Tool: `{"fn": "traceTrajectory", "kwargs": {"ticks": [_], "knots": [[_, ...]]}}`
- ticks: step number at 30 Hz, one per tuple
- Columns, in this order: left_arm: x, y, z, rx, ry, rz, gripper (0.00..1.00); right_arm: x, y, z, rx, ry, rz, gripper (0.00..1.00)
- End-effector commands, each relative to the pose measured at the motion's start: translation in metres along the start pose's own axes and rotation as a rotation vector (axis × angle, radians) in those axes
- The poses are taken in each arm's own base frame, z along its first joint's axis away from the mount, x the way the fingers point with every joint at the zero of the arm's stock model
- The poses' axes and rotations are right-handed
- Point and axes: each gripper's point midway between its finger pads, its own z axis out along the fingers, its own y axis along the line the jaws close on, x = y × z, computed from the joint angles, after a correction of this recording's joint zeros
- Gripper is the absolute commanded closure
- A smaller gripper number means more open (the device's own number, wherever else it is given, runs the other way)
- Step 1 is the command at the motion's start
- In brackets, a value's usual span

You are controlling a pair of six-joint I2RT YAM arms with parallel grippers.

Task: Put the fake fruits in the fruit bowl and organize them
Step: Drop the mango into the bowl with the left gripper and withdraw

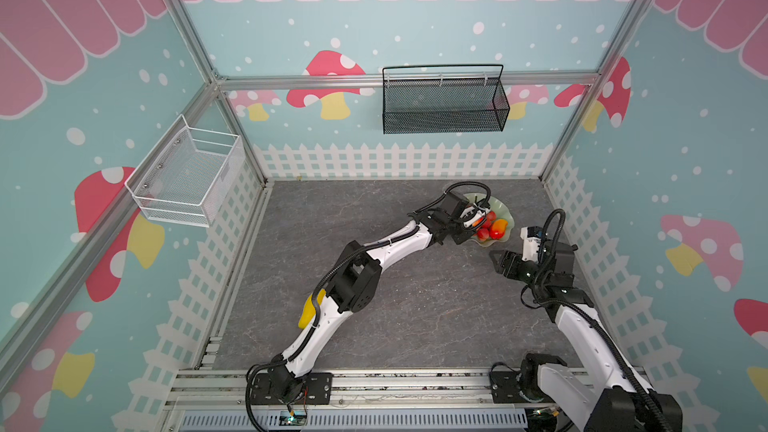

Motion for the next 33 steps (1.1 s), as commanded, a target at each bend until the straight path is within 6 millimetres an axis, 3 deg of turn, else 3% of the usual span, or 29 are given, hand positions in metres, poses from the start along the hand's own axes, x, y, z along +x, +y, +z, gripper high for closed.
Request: {"fn": "traceTrajectory", "kwargs": {"ticks": [1, 10, 14, 17, 19, 21, 22, 24, 27, 29, 31, 33], "knots": [[-0.012, 0.005, 0.001, -0.026, -0.053, 0.079, 0.46, -0.008, 0.004, -0.002, -0.012, -0.027, -0.016, 0.26], [-0.003, -0.002, 0.013, 0.013, -0.060, 0.084, 0.40, -0.014, 0.004, -0.003, -0.004, -0.031, -0.017, 0.26], [-0.012, 0.003, 0.008, -0.004, -0.086, 0.048, 0.38, -0.016, 0.004, -0.004, 0.001, -0.037, -0.021, 0.26], [-0.044, 0.017, -0.024, -0.036, -0.194, -0.054, 0.35, -0.016, 0.003, -0.003, 0.003, -0.037, -0.030, 0.26], [-0.070, 0.033, -0.064, -0.068, -0.299, -0.120, 0.27, -0.021, 0.007, -0.005, -0.007, -0.047, -0.057, 0.25], [-0.076, 0.051, -0.108, -0.135, -0.329, -0.201, 0.15, -0.031, 0.017, -0.007, -0.036, -0.071, -0.105, 0.25], [-0.068, 0.062, -0.131, -0.197, -0.298, -0.254, 0.10, -0.035, 0.025, -0.008, -0.057, -0.081, -0.138, 0.24], [-0.032, 0.082, -0.170, -0.341, -0.184, -0.385, 0.08, -0.039, 0.047, -0.006, -0.112, -0.087, -0.197, 0.23], [0.069, 0.096, -0.231, -0.575, 0.046, -0.639, 0.08, -0.033, 0.092, 0.005, -0.231, -0.072, -0.275, 0.20], [0.149, 0.083, -0.278, -0.729, 0.243, -0.800, 0.08, -0.020, 0.124, 0.014, -0.336, -0.031, -0.304, 0.18], [0.203, 0.063, -0.323, -0.853, 0.382, -0.917, 0.07, -0.010, 0.143, 0.021, -0.407, -0.004, -0.301, 0.18], [0.239, 0.040, -0.354, -0.916, 0.442, -1.046, 0.06, 0.000, 0.159, 0.024, -0.456, 0.010, -0.306, 0.17]]}}
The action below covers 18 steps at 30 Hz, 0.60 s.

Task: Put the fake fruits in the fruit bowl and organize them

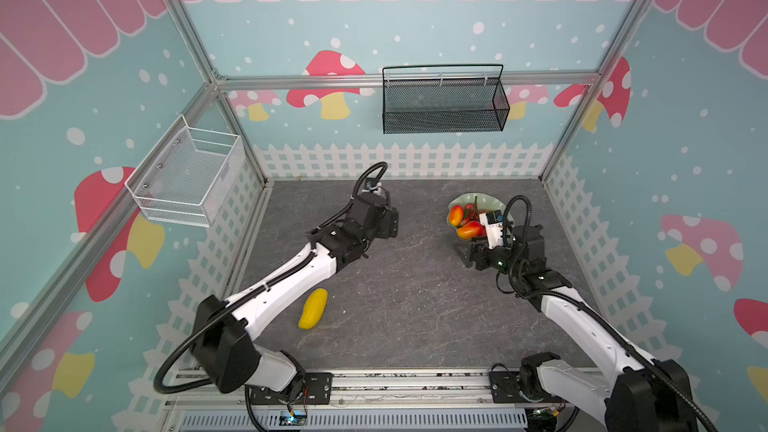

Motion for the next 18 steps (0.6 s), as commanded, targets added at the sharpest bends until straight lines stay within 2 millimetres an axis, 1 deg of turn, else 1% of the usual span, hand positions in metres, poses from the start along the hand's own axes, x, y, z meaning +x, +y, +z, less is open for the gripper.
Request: {"fn": "traceTrajectory", "kwargs": {"ticks": [1, 4, 7, 10, 13, 15, 18], "knots": [[0.120, 0.090, -0.023, -0.384, 0.291, -0.171, 0.06, -0.006, 0.030, 0.011, -0.106, -0.033, -0.030, 0.17], [0.156, 0.116, -0.039, -0.481, 0.339, -0.256, 0.05, 0.005, 0.049, 0.020, -0.158, -0.008, -0.039, 0.17], [0.181, 0.131, -0.043, -0.542, 0.377, -0.289, 0.03, 0.017, 0.059, 0.026, -0.183, 0.025, -0.040, 0.17], [0.196, 0.141, -0.042, -0.581, 0.413, -0.299, 0.01, 0.026, 0.058, 0.025, -0.180, 0.038, -0.039, 0.17], [0.205, 0.151, -0.038, -0.599, 0.451, -0.304, 0.01, 0.031, 0.055, 0.025, -0.172, 0.048, -0.040, 0.17], [0.211, 0.154, -0.035, -0.591, 0.477, -0.315, 0.01, 0.033, 0.054, 0.025, -0.171, 0.054, -0.036, 0.17], [0.227, 0.157, -0.030, -0.559, 0.523, -0.370, 0.01, 0.033, 0.053, 0.026, -0.165, 0.056, -0.031, 0.17]]}}
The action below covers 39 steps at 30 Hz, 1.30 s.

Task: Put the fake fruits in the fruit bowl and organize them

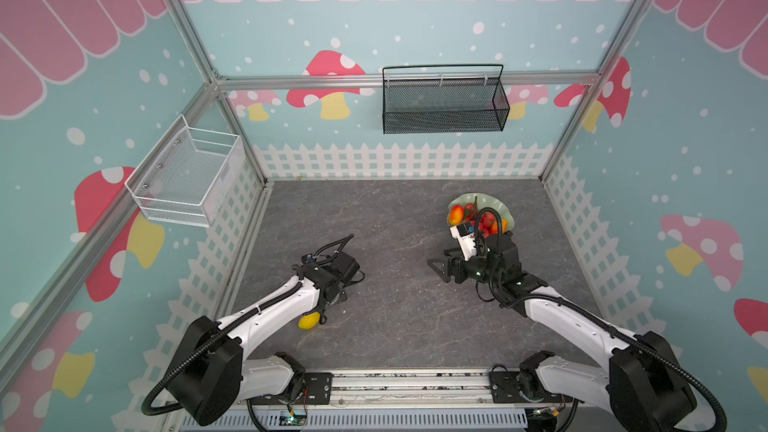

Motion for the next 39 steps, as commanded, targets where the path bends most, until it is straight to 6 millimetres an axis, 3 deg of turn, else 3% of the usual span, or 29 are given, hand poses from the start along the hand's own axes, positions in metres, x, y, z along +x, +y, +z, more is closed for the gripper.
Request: {"fn": "traceTrajectory", "kwargs": {"ticks": [1, 6, 9, 13, 20, 25, 30, 34, 39], "knots": [[0.013, 0.000, 0.013, 0.042, 0.069, -0.062, 0.01, 0.000, 0.000, 0.002, 0.001, -0.007, 0.001, 0.17], [0.022, -0.020, 0.022, 0.124, 0.128, -0.047, 0.04, -0.001, -0.003, 0.005, 0.006, 0.003, 0.004, 0.17], [0.022, -0.038, 0.021, 0.193, 0.128, -0.031, 0.17, -0.001, -0.006, 0.007, 0.025, 0.013, 0.008, 0.17], [0.018, -0.081, 0.011, 0.320, 0.100, 0.009, 0.37, 0.002, -0.010, 0.008, 0.042, 0.025, 0.019, 0.17], [0.010, -0.173, -0.004, 0.433, 0.061, 0.131, 0.52, 0.007, -0.014, 0.010, 0.059, 0.050, 0.021, 0.17], [0.009, -0.251, -0.035, 0.568, 0.018, 0.205, 0.54, 0.011, -0.020, 0.010, 0.091, 0.065, 0.024, 0.17], [0.022, -0.308, -0.048, 0.690, 0.075, 0.228, 0.54, 0.022, -0.042, 0.009, 0.208, 0.112, 0.057, 0.18], [0.028, -0.325, -0.053, 0.737, 0.100, 0.233, 0.39, 0.029, -0.053, 0.010, 0.250, 0.124, 0.091, 0.18], [0.019, -0.324, -0.072, 0.816, 0.041, 0.256, 0.24, 0.025, -0.062, 0.013, 0.271, 0.118, 0.118, 0.18]]}}
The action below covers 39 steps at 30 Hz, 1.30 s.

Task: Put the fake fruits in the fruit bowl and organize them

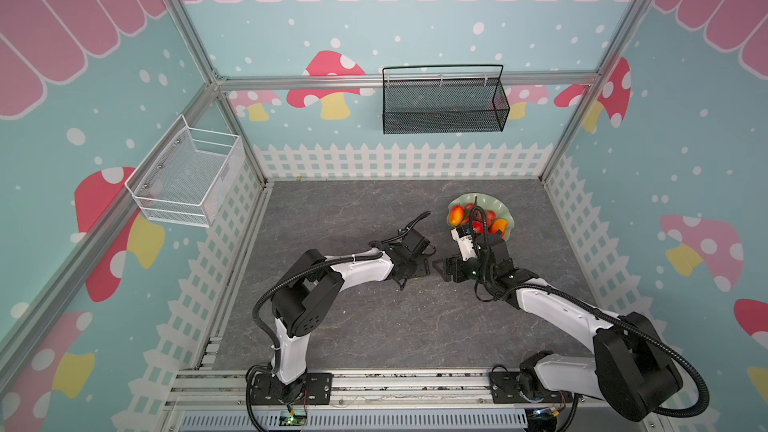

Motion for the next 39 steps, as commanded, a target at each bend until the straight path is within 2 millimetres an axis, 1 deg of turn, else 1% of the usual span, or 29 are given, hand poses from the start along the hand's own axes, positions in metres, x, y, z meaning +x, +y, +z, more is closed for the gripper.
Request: {"fn": "traceTrajectory", "kwargs": {"ticks": [1, 2, 3, 4, 7, 9, 12, 16, 18, 20, 23, 26, 29, 31, 32, 35, 36, 37, 38, 39], "knots": [[-0.011, -0.019, -0.020, 0.097, -0.055, 0.036, 0.21, -0.011, -0.007, 0.003, 0.030, -0.013, 0.028, 0.17], [-0.012, -0.019, -0.025, 0.102, -0.064, 0.042, 0.19, -0.013, -0.006, 0.004, 0.027, -0.015, 0.030, 0.17], [-0.012, -0.017, -0.031, 0.102, -0.073, 0.050, 0.12, -0.016, -0.006, 0.006, 0.026, -0.020, 0.034, 0.17], [-0.011, -0.011, -0.037, 0.086, -0.080, 0.053, 0.08, -0.017, -0.007, 0.008, 0.025, -0.021, 0.035, 0.17], [-0.007, 0.011, -0.057, 0.016, -0.094, 0.065, 0.04, -0.022, -0.004, 0.018, 0.003, -0.009, 0.042, 0.18], [-0.003, 0.022, -0.070, -0.001, -0.097, 0.090, 0.01, -0.024, -0.003, 0.025, -0.008, -0.004, 0.052, 0.18], [0.000, 0.033, -0.098, 0.024, -0.127, 0.121, 0.01, -0.026, 0.001, 0.038, -0.042, 0.014, 0.058, 0.17], [-0.005, 0.048, -0.137, 0.071, -0.191, 0.138, 0.01, -0.023, 0.012, 0.060, -0.068, 0.052, 0.045, 0.16], [-0.009, 0.056, -0.152, 0.089, -0.217, 0.131, 0.01, -0.022, 0.019, 0.072, -0.066, 0.075, 0.037, 0.16], [-0.012, 0.063, -0.165, 0.104, -0.243, 0.124, 0.01, -0.017, 0.020, 0.083, -0.035, 0.093, 0.041, 0.16], [-0.019, 0.074, -0.182, 0.106, -0.294, 0.105, 0.01, -0.007, 0.015, 0.094, 0.059, 0.137, 0.037, 0.16], [-0.023, 0.083, -0.188, 0.104, -0.321, 0.085, 0.01, 0.006, 0.008, 0.104, 0.112, 0.190, 0.033, 0.16], [-0.023, 0.088, -0.187, 0.103, -0.329, 0.072, 0.01, 0.020, 0.000, 0.114, 0.160, 0.242, 0.034, 0.16], [-0.023, 0.088, -0.186, 0.109, -0.332, 0.067, 0.01, 0.028, -0.001, 0.119, 0.164, 0.259, 0.035, 0.17], [-0.024, 0.088, -0.185, 0.112, -0.334, 0.065, 0.01, 0.031, -0.002, 0.121, 0.165, 0.264, 0.035, 0.21], [-0.026, 0.086, -0.186, 0.121, -0.342, 0.067, 0.01, 0.032, -0.003, 0.123, 0.171, 0.268, 0.038, 0.36], [-0.027, 0.086, -0.186, 0.122, -0.345, 0.069, 0.01, 0.029, -0.003, 0.121, 0.175, 0.258, 0.035, 0.41], [-0.028, 0.085, -0.185, 0.125, -0.347, 0.071, 0.01, 0.023, -0.002, 0.118, 0.179, 0.243, 0.026, 0.49], [-0.029, 0.085, -0.185, 0.128, -0.348, 0.074, 0.01, 0.017, -0.001, 0.114, 0.185, 0.226, 0.015, 0.53], [-0.031, 0.084, -0.185, 0.132, -0.352, 0.074, 0.01, 0.008, 0.000, 0.110, 0.190, 0.206, -0.001, 0.56]]}}
